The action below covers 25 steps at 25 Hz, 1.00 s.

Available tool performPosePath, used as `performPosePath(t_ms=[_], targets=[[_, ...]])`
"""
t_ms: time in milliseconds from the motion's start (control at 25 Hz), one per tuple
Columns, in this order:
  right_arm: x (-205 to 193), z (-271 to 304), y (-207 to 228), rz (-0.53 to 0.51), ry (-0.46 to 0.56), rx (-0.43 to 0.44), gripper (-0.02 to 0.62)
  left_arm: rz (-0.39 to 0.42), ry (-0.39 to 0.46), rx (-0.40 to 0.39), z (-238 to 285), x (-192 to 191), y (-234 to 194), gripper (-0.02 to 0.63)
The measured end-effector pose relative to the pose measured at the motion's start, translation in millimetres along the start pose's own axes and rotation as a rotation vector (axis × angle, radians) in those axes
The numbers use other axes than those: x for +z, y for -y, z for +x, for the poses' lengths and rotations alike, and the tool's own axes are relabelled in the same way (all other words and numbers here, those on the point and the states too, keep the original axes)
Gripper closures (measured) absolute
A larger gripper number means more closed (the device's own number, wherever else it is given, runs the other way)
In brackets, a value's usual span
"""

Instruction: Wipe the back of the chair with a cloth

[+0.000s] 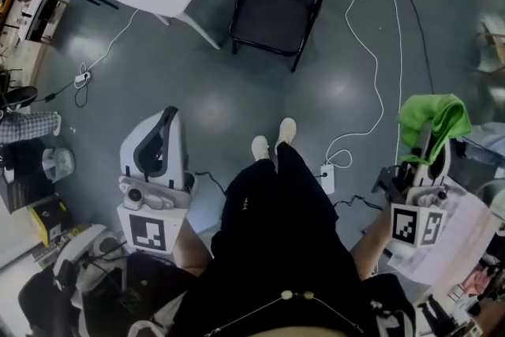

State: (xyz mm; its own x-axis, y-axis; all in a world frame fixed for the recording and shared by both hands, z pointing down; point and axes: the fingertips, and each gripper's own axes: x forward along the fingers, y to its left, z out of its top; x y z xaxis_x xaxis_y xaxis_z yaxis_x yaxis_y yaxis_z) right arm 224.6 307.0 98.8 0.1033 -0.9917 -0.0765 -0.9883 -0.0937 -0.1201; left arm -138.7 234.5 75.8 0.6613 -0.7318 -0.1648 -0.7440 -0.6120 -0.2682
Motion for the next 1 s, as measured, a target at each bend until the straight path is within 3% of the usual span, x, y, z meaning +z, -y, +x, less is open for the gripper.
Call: performPosePath(t_ms=[200, 440, 720, 1000], targets=[[8, -33, -24, -0.075, -0.026, 0.004, 0.551, -0.155, 0.014, 0.045, -28, -19, -10, 0.601], [21, -48, -15, -0.066, 0.009, 0.044, 0.551, -0.138, 0.057, 0.066, -43, 8, 10, 0.601], [33, -49, 0, -0.041, 0.052, 0.183, 0.551, -0.211, 0.054, 0.226, -51, 29, 36, 0.601], [30, -61, 38, -0.018, 0.091, 0.202, 0.551, -0.259, 0.065, 0.233, -41, 44, 73, 0.601]])
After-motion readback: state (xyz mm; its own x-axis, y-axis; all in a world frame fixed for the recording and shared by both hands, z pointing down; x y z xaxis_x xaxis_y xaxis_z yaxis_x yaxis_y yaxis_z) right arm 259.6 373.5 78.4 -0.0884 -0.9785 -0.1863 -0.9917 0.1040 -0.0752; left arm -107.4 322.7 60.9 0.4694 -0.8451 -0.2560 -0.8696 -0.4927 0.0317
